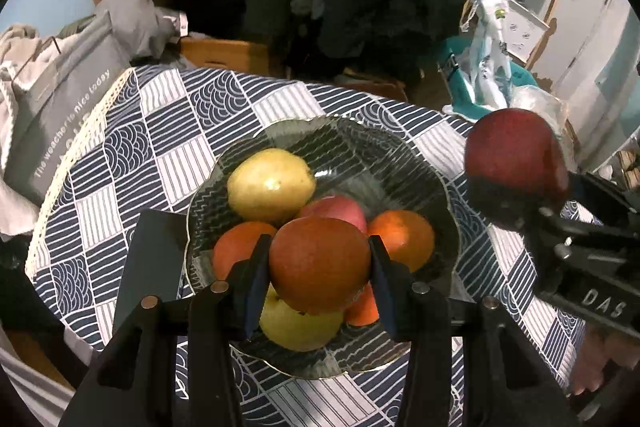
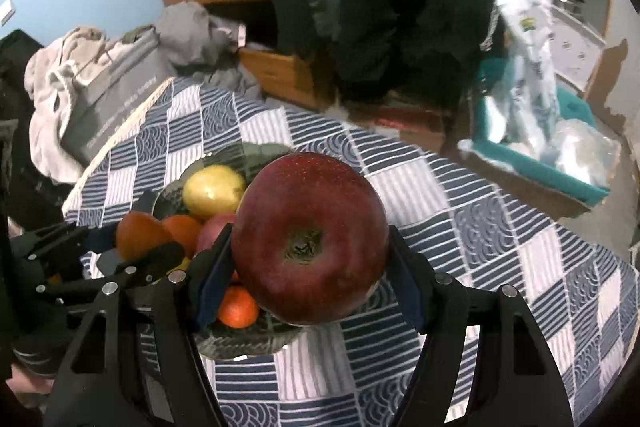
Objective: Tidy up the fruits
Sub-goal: 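Carry the orange with the left tool while the right tool carries the apple to the bowl, then open the left tool over the bowl while the right tool releases the apple into it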
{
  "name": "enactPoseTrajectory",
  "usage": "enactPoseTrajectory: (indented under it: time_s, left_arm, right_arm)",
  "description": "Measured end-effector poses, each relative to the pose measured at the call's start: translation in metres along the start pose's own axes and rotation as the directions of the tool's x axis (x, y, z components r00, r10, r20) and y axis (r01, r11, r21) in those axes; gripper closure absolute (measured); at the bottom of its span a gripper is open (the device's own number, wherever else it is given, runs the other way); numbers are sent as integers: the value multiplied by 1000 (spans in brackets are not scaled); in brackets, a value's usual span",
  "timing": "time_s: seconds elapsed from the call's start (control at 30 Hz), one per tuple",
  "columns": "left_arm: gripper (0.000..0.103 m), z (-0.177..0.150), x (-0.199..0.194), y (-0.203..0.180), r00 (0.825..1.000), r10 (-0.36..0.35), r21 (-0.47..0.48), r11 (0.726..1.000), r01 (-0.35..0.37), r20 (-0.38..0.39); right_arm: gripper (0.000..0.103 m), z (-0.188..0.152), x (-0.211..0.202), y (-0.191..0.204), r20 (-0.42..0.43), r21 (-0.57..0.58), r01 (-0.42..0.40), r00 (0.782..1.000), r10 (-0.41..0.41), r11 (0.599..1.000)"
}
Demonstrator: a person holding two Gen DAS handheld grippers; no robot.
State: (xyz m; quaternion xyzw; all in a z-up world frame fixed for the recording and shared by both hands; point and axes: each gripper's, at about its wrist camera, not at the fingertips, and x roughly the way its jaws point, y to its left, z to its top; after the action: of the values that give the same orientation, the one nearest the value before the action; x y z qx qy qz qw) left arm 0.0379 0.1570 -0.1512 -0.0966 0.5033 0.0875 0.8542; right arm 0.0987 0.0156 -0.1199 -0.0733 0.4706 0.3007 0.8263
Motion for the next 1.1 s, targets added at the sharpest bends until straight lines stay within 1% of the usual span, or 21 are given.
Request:
enactPoseTrajectory:
  time_s: [0.1,0.27,0.4,0.53,0.6,0.7,0.77,0.83,0.87,0.97,1.1]
  left_arm:
    - [56,-2,9,1,1000,10,13,1000,-9,-9]
    - [56,-8,24,7,998,-18,-25,1000,17,-56]
    - [55,-6,26,8,999,-23,-33,999,21,-47]
    - [55,-7,27,8,999,-24,-39,999,22,-45]
    - [53,-7,28,8,998,-25,-41,999,23,-52]
    - [45,-8,30,9,998,-17,-37,999,15,-64]
    - [40,-10,33,10,997,5,-37,999,-7,-73]
    - [40,-10,35,14,997,3,-53,999,-7,-78]
    - [39,-10,35,17,997,-12,-71,997,6,-82]
    - [39,-9,36,21,996,-27,-101,995,18,-85]
    - [39,-8,34,19,997,-19,-94,995,11,-78]
  right_arm:
    - [32,-1,14,2,-28,0,-17,999,17,1000]
    - [32,-2,31,1,-61,4,-41,997,41,999]
    - [32,-3,40,2,-80,5,-52,995,52,999]
    - [32,-2,49,5,-103,6,-82,991,82,997]
    - [31,-2,53,6,-119,1,-92,989,91,996]
    - [31,-2,60,9,-146,-3,-99,984,98,995]
    - [31,-4,64,10,-155,0,-91,984,90,996]
    - [31,-6,65,9,-154,4,-95,984,95,995]
    - [31,-5,64,9,-147,7,-97,984,97,995]
    - [24,0,55,7,-108,7,-106,988,106,994]
    - [23,7,47,6,-85,-1,-96,992,96,995]
